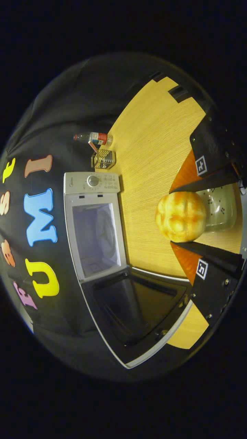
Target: Open the microwave, put the food inside, and close the microwave door.
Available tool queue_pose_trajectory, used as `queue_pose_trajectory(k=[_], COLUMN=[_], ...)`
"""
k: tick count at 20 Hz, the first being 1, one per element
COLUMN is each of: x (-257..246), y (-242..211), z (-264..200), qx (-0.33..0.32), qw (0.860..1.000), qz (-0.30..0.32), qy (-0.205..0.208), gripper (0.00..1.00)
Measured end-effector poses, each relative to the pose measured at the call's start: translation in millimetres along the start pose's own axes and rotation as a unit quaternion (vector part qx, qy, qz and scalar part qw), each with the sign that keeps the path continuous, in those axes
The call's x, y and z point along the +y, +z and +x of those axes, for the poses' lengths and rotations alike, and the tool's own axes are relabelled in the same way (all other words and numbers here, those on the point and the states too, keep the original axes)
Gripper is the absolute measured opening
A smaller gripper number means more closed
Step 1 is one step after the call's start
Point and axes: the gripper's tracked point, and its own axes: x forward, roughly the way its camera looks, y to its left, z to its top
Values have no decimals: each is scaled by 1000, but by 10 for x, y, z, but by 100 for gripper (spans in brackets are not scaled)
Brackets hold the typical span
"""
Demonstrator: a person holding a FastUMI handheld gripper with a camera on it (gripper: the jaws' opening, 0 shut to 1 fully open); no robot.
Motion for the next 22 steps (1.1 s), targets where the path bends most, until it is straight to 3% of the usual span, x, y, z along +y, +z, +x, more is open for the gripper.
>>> queue_pose_trajectory(k=[6,22], x=[205,223], y=[441,1172], z=[197,1441], qx=[-22,-58], qw=[998,981], qz=[48,180], qy=[35,41], gripper=[73,74])
